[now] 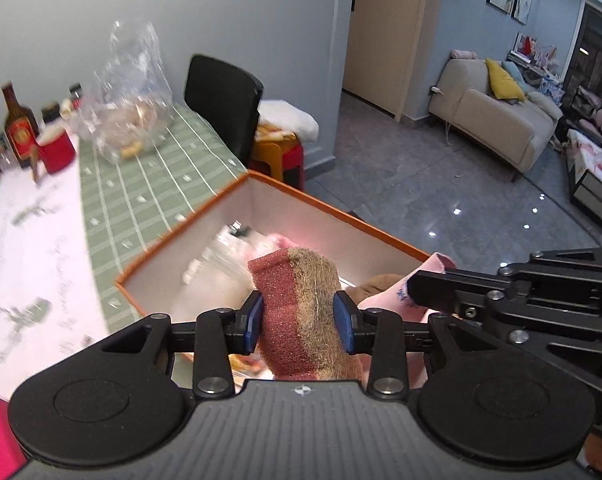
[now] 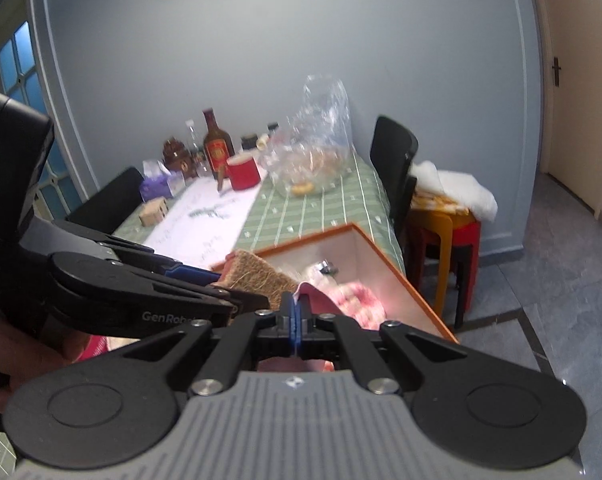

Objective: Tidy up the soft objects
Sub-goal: 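Lift the sponge with the left tool while the right tool carries the pink cloth over the box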

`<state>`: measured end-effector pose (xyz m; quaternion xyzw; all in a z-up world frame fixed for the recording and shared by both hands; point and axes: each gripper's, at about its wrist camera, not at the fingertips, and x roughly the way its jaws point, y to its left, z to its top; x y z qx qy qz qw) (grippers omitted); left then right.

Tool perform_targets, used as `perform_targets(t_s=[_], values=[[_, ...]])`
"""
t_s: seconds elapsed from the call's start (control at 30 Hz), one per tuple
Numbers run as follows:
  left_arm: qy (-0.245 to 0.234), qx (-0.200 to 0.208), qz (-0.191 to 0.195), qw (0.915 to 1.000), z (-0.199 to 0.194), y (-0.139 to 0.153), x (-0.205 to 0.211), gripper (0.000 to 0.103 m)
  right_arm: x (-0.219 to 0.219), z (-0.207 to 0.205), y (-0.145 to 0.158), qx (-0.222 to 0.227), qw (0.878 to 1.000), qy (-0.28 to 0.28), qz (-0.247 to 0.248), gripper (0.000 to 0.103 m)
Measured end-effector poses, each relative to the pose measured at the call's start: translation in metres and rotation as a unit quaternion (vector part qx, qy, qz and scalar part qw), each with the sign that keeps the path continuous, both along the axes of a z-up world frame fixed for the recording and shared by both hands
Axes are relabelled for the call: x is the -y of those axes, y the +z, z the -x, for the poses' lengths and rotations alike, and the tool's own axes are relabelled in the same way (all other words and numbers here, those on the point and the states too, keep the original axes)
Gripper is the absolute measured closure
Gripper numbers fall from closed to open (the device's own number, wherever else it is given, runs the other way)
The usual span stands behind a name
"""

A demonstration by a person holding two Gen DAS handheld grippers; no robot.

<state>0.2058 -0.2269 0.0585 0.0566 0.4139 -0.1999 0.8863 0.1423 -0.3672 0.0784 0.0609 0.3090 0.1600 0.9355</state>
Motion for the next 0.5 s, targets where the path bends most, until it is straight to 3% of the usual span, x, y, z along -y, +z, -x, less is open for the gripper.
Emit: perform_targets(t_s=[0.3, 0.5], values=[[0.014, -0.055, 0.058, 0.9967, -0.014, -0.044, 0.001, 0.061, 0.017, -0.017, -0.032, -0.056, 0.998, -0.016, 0.010, 0.103], [0.003, -0.067, 0.053, 0.9963, -0.013, -0.065, 0.008, 0.061, 0.021, -0.024, -0.053, -0.088, 0.996, -0.011, 0.027, 0.103]])
